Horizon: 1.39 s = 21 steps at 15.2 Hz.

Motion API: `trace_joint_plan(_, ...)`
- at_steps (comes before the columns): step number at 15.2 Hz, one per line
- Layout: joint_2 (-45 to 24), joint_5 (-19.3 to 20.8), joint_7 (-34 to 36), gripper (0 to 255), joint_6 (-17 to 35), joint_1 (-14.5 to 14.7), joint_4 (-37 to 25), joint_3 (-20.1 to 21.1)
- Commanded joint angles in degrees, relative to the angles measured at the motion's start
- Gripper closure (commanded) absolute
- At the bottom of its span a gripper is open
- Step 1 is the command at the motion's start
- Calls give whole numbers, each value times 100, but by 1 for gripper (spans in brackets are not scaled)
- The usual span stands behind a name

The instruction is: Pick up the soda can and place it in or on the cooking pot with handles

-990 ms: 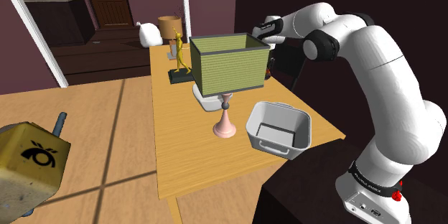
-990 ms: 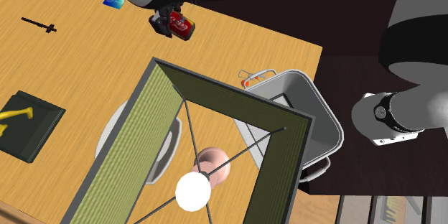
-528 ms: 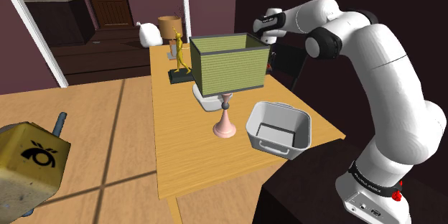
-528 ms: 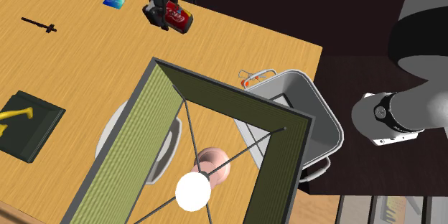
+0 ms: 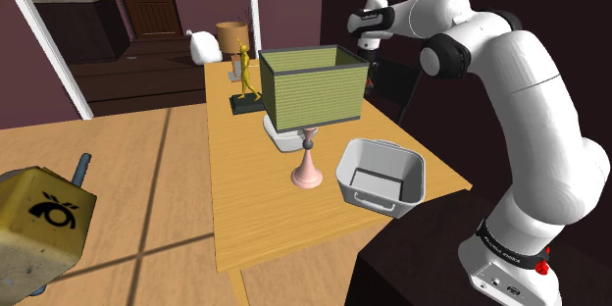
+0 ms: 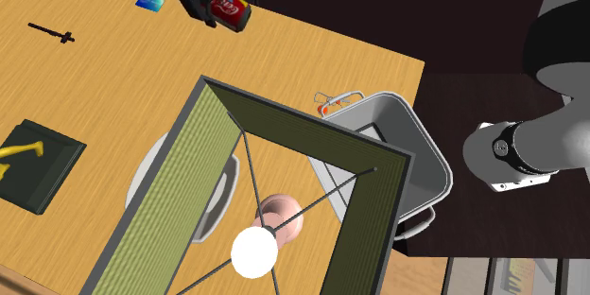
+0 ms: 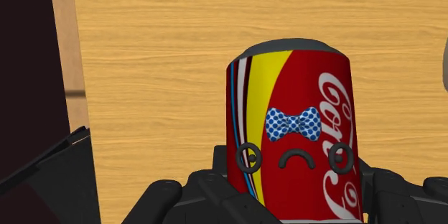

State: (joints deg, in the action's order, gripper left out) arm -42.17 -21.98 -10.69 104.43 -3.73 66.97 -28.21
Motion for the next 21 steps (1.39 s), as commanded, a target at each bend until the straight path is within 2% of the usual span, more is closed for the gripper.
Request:
trace_joint_plan(1, 311, 73, 3, 255, 130, 174, 447, -59)
trace_joint_plan(6, 1623, 468, 187, 255, 944, 1003, 2517, -285)
trace_joint_plan(12, 3037, 1145, 785, 255, 1625, 1777, 4385, -432)
trace_joint_plan(17, 4194, 1857, 1551, 255, 1988, 2185, 5669, -365)
trace_joint_plan(21, 5084, 2396, 2237, 255, 2132, 2306, 6567, -132)
